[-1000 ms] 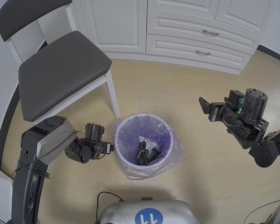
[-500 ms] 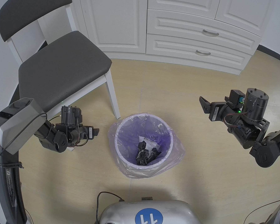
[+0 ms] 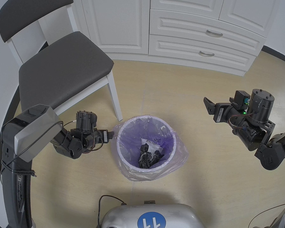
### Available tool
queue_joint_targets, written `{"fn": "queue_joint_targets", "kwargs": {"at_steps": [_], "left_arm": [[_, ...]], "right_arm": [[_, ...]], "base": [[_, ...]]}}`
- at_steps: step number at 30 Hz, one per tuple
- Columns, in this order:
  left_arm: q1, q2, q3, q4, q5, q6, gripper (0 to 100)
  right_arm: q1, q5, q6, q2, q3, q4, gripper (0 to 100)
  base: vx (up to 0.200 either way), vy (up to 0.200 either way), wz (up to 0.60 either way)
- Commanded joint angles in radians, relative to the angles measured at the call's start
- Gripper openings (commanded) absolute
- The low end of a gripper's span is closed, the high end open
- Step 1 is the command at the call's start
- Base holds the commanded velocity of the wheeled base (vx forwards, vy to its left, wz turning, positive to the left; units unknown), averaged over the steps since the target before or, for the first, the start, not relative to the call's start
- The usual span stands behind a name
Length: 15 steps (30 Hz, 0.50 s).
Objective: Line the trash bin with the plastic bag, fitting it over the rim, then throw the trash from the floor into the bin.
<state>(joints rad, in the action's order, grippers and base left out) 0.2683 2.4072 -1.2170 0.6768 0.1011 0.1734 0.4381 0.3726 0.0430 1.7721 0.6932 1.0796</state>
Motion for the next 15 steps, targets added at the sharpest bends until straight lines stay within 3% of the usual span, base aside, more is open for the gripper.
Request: {"fn": "queue_joint_targets", "kwargs": {"at_steps": [1, 10, 15], "left_arm": [[0.008, 0.095, -0.055, -0.006, 0.000, 0.011, 100], [0.023, 0.216, -0.226, -0.065, 0.002, 0.012, 100], [0.011, 0.214, -0.240, -0.069, 0.002, 0.032, 100]], "right_arm": [[-0.004, 0.000, 0.000, 0.006, 0.002, 0.000, 100], [-0.013, -0.007, 0.002, 0.023, 0.003, 0.000, 100], [-0.016, -0.007, 0.002, 0.030, 0.003, 0.000, 100]], "base": [[0.000, 0.000, 0.00], [0.000, 0.000, 0.00], [0.000, 0.000, 0.00]]}}
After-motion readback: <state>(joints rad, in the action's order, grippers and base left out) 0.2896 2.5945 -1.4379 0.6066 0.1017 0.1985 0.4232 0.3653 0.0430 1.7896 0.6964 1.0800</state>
